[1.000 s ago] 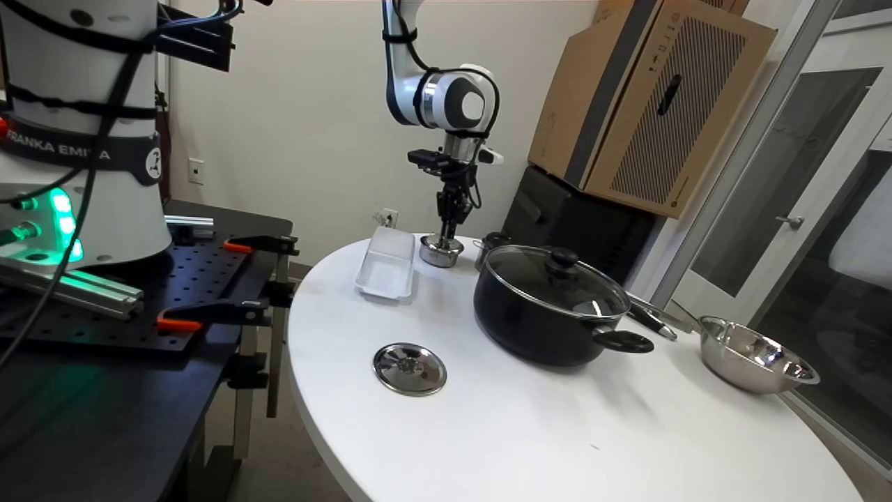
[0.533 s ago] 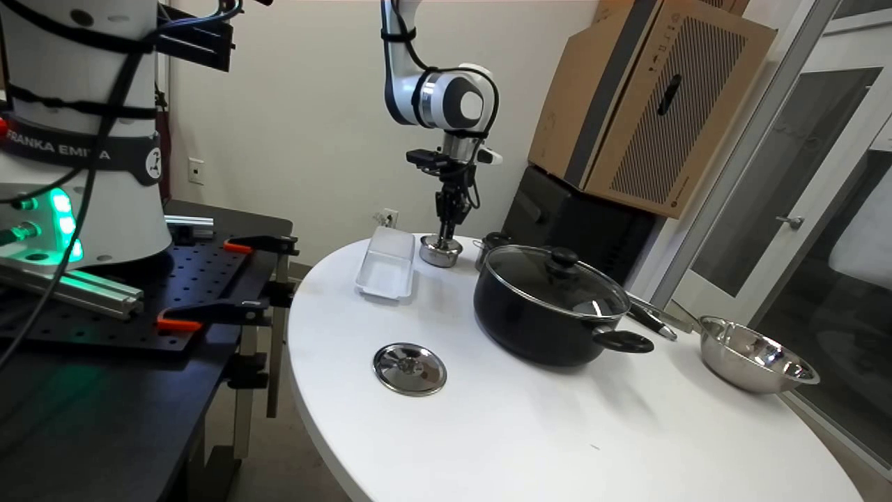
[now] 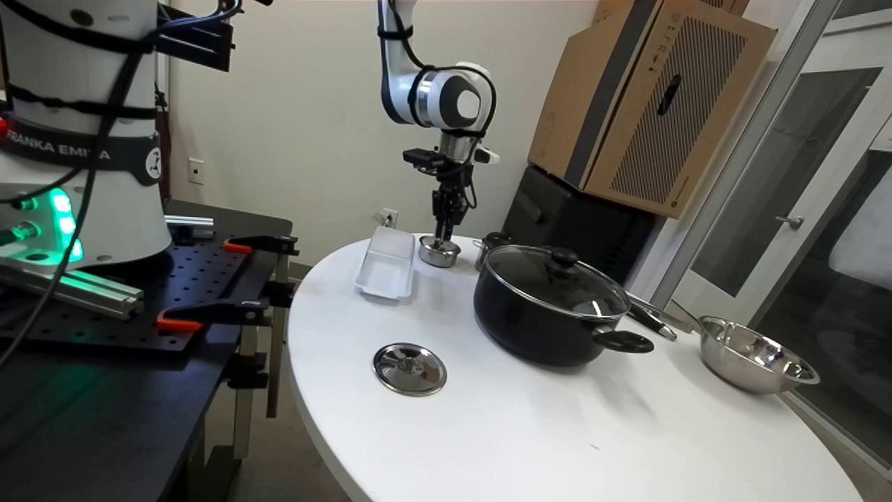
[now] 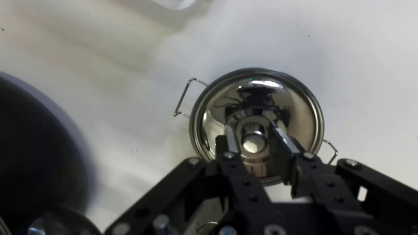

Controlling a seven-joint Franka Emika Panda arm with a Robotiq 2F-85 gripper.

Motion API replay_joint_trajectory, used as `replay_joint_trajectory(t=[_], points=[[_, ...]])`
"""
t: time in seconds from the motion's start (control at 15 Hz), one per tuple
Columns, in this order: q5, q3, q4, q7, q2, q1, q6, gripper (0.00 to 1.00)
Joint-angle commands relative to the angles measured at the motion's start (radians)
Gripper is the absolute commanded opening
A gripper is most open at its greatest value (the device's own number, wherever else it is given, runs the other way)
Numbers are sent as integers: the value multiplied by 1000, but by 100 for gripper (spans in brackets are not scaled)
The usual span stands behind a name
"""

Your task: Cover the silver pot

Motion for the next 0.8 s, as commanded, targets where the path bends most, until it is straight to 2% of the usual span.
replay_joint_trajectory(t=[0.0,0.27,0.33,0.73], points=[[-13,-15,-35,25,-34,11,18,66],[-5,-9,-53,11,-55,-1,21,95],[-5,-8,-65,5,-67,-5,22,99],[-30,-25,-197,-6,-188,-45,61,100]])
